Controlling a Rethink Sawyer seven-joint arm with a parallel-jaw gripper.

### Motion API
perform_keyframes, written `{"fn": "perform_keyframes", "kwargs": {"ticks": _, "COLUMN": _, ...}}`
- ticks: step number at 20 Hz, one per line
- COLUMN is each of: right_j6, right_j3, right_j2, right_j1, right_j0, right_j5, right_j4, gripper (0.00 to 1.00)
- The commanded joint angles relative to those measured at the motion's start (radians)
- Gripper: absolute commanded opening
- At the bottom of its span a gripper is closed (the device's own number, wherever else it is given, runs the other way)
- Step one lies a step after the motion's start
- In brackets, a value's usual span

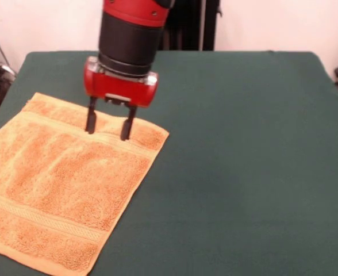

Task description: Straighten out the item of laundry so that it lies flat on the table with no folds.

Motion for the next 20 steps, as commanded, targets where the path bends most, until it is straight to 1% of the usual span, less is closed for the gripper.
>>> {"fn": "perform_keyframes", "kwargs": {"ticks": 1, "right_j6": 0.287, "right_j3": 0.089, "right_j2": 0.033, "right_j1": 0.121, "right_j0": 0.05, "right_j5": -0.079, "right_j4": 0.068, "gripper": 1.0}}
{"fn": "perform_keyframes", "kwargs": {"ticks": 3, "right_j6": 0.269, "right_j3": 0.082, "right_j2": 0.052, "right_j1": 0.144, "right_j0": 0.033, "right_j5": -0.114, "right_j4": 0.07, "gripper": 1.0}}
{"fn": "perform_keyframes", "kwargs": {"ticks": 8, "right_j6": 0.255, "right_j3": 0.086, "right_j2": 0.122, "right_j1": 0.193, "right_j0": -0.043, "right_j5": -0.193, "right_j4": 0.101, "gripper": 1.0}}
{"fn": "perform_keyframes", "kwargs": {"ticks": 10, "right_j6": 0.244, "right_j3": 0.093, "right_j2": 0.145, "right_j1": 0.201, "right_j0": -0.072, "right_j5": -0.199, "right_j4": 0.111, "gripper": 1.0}}
{"fn": "perform_keyframes", "kwargs": {"ticks": 12, "right_j6": 0.208, "right_j3": 0.103, "right_j2": 0.162, "right_j1": 0.193, "right_j0": -0.094, "right_j5": -0.188, "right_j4": 0.105, "gripper": 1.0}}
{"fn": "perform_keyframes", "kwargs": {"ticks": 15, "right_j6": 0.18, "right_j3": 0.129, "right_j2": 0.17, "right_j1": 0.169, "right_j0": -0.112, "right_j5": -0.157, "right_j4": 0.098, "gripper": 1.0}}
{"fn": "perform_keyframes", "kwargs": {"ticks": 17, "right_j6": 0.183, "right_j3": 0.14, "right_j2": 0.17, "right_j1": 0.168, "right_j0": -0.119, "right_j5": -0.155, "right_j4": 0.097, "gripper": 1.0}}
{"fn": "perform_keyframes", "kwargs": {"ticks": 20, "right_j6": 0.187, "right_j3": 0.133, "right_j2": 0.191, "right_j1": 0.213, "right_j0": -0.138, "right_j5": -0.217, "right_j4": 0.083, "gripper": 1.0}}
